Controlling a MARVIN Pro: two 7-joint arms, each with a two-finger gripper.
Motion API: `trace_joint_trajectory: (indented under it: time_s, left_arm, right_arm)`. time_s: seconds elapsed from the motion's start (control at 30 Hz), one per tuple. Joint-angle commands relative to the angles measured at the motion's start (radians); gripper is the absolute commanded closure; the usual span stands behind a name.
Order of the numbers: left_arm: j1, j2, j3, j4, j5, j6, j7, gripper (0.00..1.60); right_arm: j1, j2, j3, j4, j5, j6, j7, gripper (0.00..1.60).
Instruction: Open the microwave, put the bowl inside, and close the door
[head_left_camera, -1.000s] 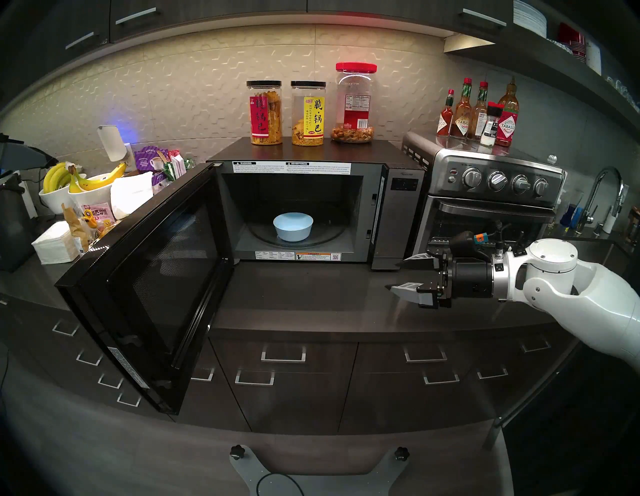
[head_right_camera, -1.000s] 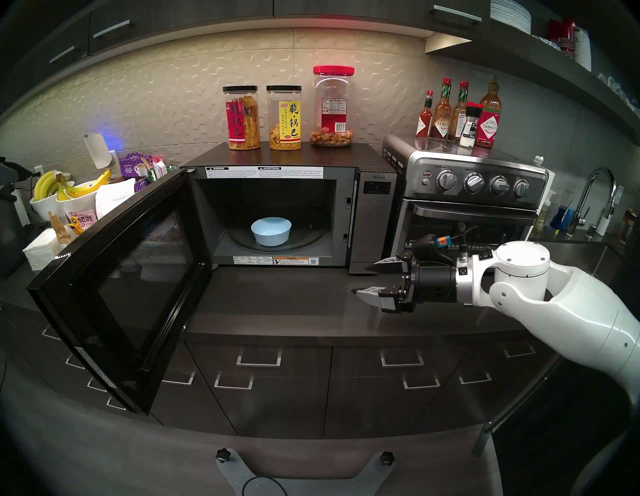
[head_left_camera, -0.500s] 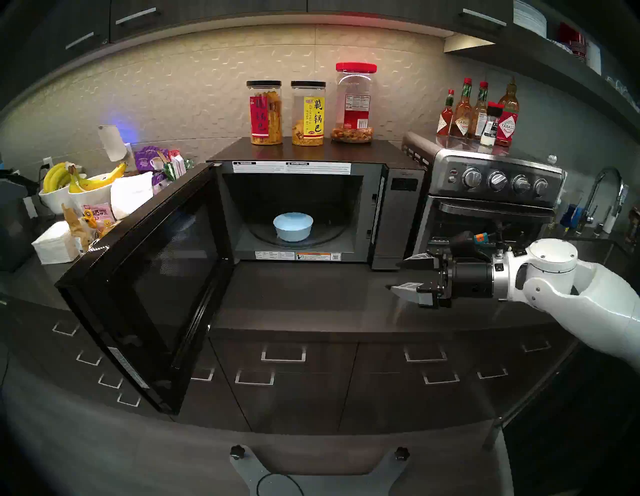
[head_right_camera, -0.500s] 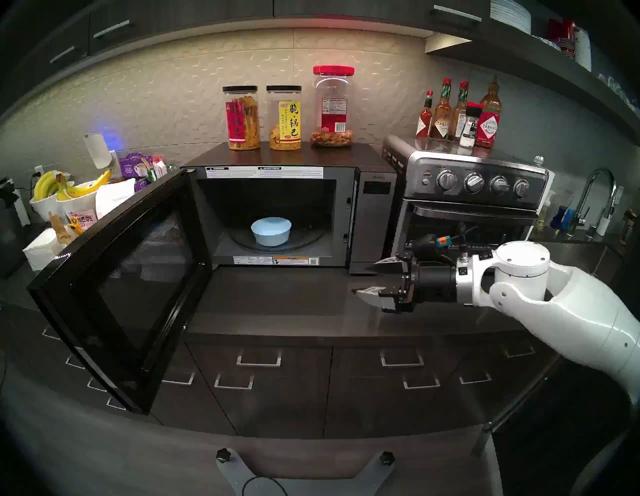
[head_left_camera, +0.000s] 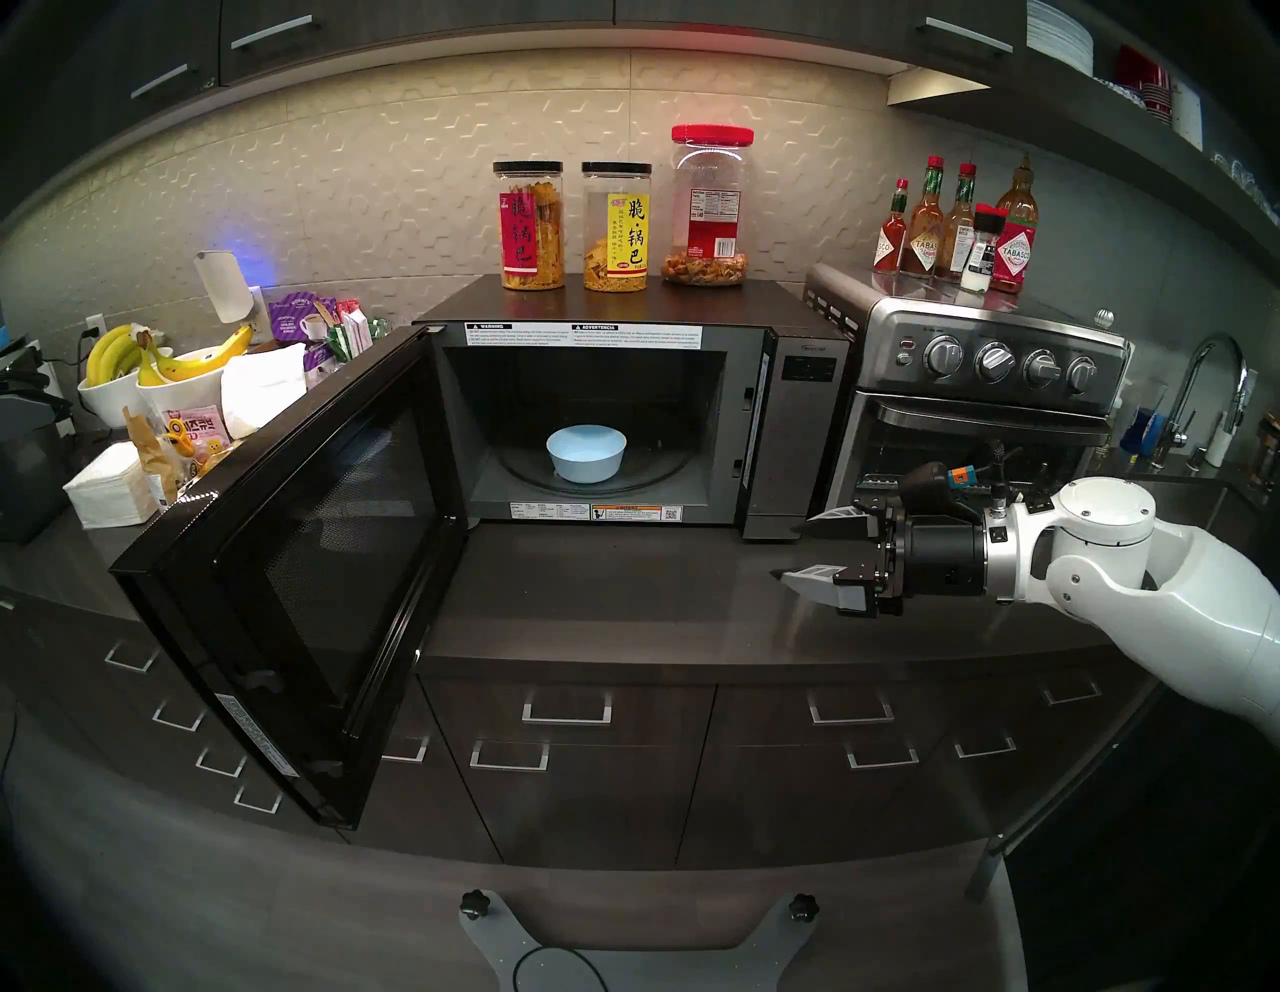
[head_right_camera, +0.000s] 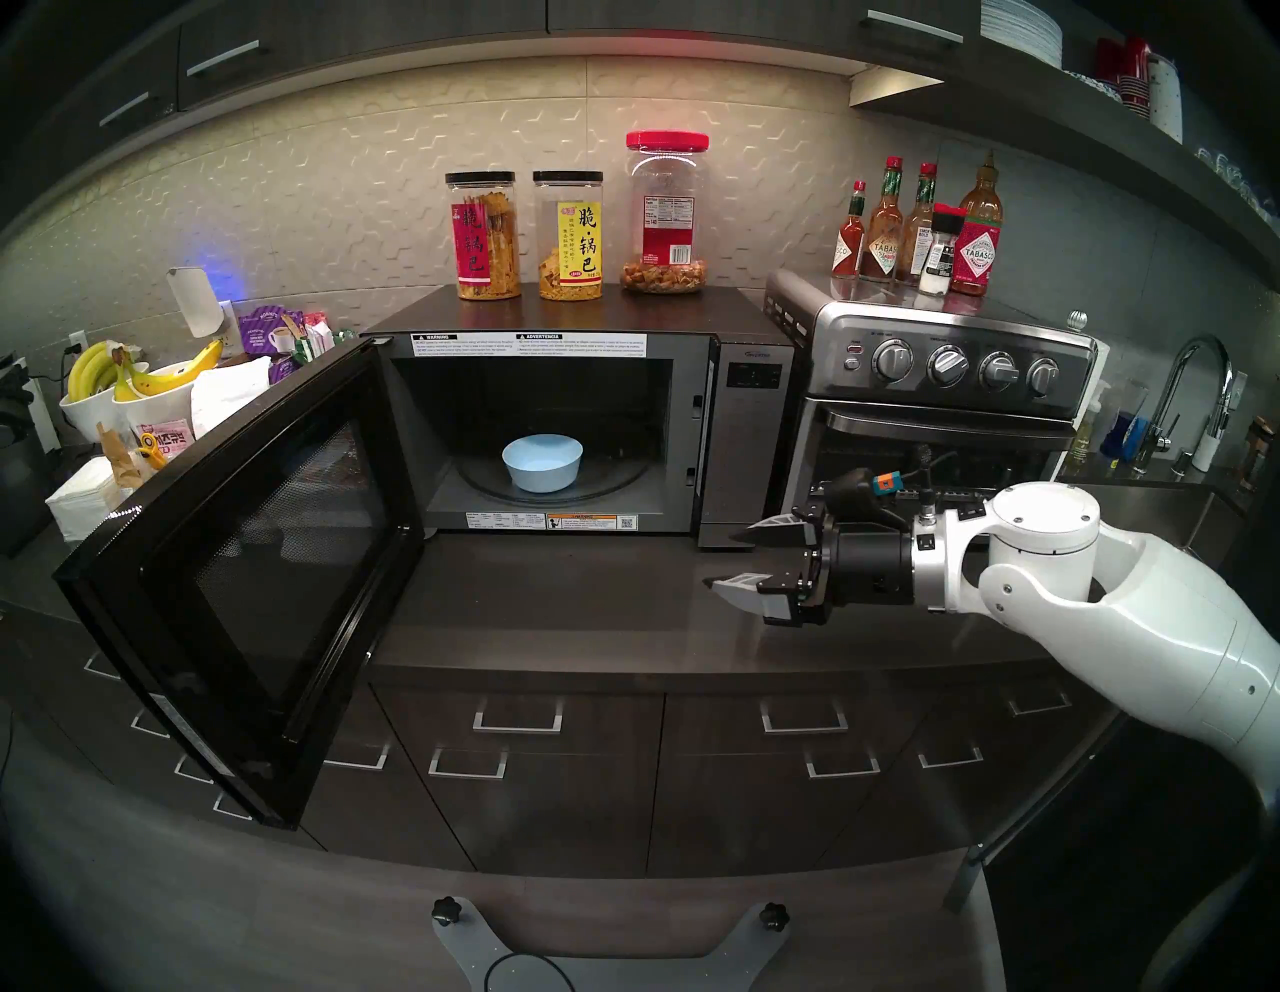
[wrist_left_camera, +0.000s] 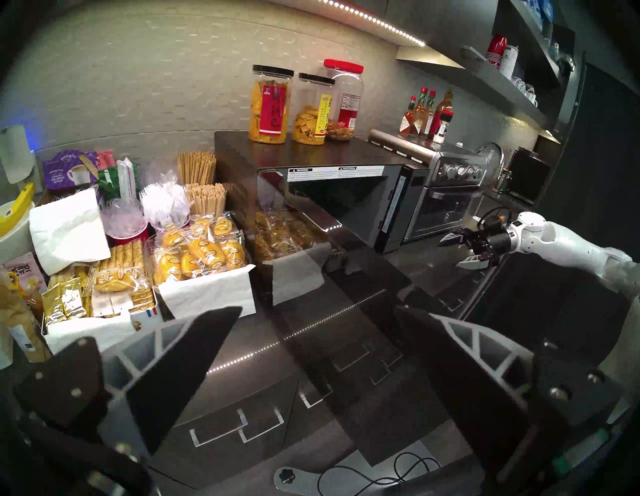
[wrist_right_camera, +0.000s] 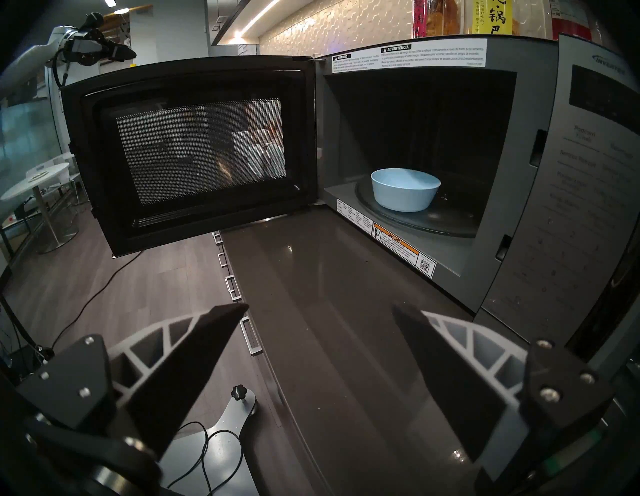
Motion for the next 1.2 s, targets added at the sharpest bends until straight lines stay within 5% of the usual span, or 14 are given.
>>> trace_joint_trajectory:
  time_s: [0.0, 0.6, 1.17]
  left_arm:
    - [-0.014, 0.031, 0.03, 0.036, -0.019, -0.03, 0.051, 0.0]
    - [-0.037, 0.093, 0.203, 0.045, 0.002, -0.121, 0.155, 0.0]
    - [0.043, 0.146, 0.204, 0.0, -0.005, -0.211, 0.244, 0.0]
  right_arm:
    - [0.012, 0.001, 0.013, -0.002, 0.005, -0.004, 0.0, 0.0]
    - [0.012, 0.001, 0.013, -0.002, 0.005, -0.004, 0.0, 0.0]
    - [0.012, 0.001, 0.013, -0.002, 0.005, -0.004, 0.0, 0.0]
